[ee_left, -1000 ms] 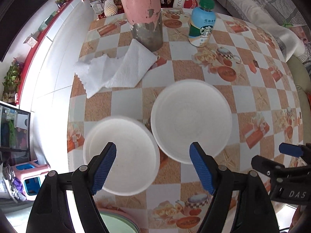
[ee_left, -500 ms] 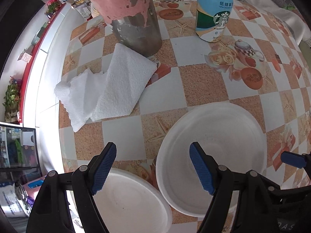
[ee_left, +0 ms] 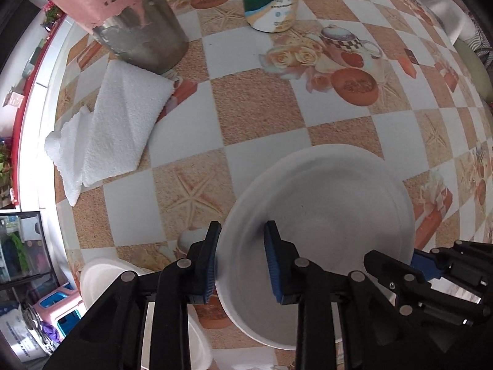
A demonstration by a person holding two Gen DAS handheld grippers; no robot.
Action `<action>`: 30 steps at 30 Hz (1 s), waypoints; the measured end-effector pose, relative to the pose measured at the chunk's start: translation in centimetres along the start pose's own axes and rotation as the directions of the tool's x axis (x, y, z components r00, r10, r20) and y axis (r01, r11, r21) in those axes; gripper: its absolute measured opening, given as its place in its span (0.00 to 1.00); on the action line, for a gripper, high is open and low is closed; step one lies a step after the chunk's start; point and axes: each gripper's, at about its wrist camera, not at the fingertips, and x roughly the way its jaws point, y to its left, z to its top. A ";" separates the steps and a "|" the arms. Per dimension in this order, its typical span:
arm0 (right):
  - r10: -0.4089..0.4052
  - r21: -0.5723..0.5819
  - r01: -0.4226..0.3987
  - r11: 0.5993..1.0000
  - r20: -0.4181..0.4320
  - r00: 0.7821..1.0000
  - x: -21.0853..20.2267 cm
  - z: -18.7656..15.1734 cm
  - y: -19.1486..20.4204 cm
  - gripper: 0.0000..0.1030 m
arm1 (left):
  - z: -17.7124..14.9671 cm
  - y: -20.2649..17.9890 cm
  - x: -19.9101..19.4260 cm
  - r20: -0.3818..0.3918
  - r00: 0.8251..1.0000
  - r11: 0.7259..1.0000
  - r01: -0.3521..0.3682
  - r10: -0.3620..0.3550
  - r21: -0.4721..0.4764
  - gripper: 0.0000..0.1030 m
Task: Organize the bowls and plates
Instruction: 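Lift the white plate with both tools and carry it over the first white plate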
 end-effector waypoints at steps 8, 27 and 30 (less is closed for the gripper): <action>-0.046 -0.061 0.043 0.997 -0.041 0.998 -0.5 -3.0 -2.8 0.16 | -4.9 -4.9 -0.2 -0.025 0.999 0.998 0.039 -0.038 0.052 0.30; -0.047 -0.058 0.045 0.997 -0.027 0.999 -2.2 -8.2 -4.0 0.16 | -10.4 -7.0 -3.4 -0.012 0.998 0.998 0.069 -0.069 -0.005 0.31; -0.044 -0.073 0.043 0.996 -0.011 0.999 -3.5 -9.0 -3.6 0.16 | -10.8 -6.3 -4.4 0.002 0.997 0.997 0.075 -0.075 -0.004 0.31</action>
